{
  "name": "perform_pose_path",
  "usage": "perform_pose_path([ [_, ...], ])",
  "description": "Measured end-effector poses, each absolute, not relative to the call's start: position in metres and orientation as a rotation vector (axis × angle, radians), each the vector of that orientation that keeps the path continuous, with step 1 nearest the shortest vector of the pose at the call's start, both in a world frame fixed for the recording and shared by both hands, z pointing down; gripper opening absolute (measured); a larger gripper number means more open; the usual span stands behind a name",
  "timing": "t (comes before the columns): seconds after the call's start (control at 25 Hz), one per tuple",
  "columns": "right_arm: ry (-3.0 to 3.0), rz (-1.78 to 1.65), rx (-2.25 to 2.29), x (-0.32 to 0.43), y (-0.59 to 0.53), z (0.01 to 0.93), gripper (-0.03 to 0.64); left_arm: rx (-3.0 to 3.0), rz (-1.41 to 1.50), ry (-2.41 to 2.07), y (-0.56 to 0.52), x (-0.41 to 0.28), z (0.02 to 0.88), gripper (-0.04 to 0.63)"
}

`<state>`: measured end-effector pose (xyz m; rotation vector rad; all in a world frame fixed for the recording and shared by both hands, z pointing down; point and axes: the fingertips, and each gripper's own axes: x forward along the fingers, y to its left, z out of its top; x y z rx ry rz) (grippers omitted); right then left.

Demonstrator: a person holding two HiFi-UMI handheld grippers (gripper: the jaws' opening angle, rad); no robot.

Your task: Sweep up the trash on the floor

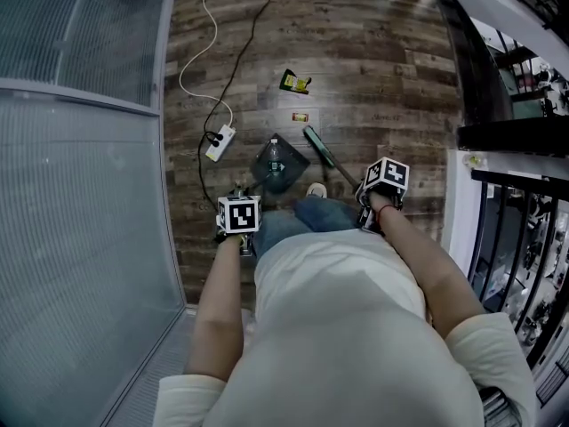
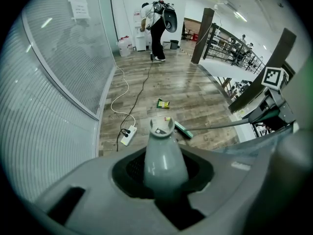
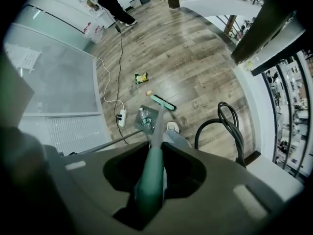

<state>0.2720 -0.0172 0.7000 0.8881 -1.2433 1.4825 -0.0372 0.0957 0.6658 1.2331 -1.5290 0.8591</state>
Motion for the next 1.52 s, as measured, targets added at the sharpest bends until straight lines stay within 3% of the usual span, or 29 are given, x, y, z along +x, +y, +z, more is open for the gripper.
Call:
perform_pose_path([
  [1.52, -1.293, 1.463, 0.642, 0.259, 0.008, 0.676, 0.097, 1.236, 0.885, -1.536, 0.098, -0.039, 0.665, 0.094],
])
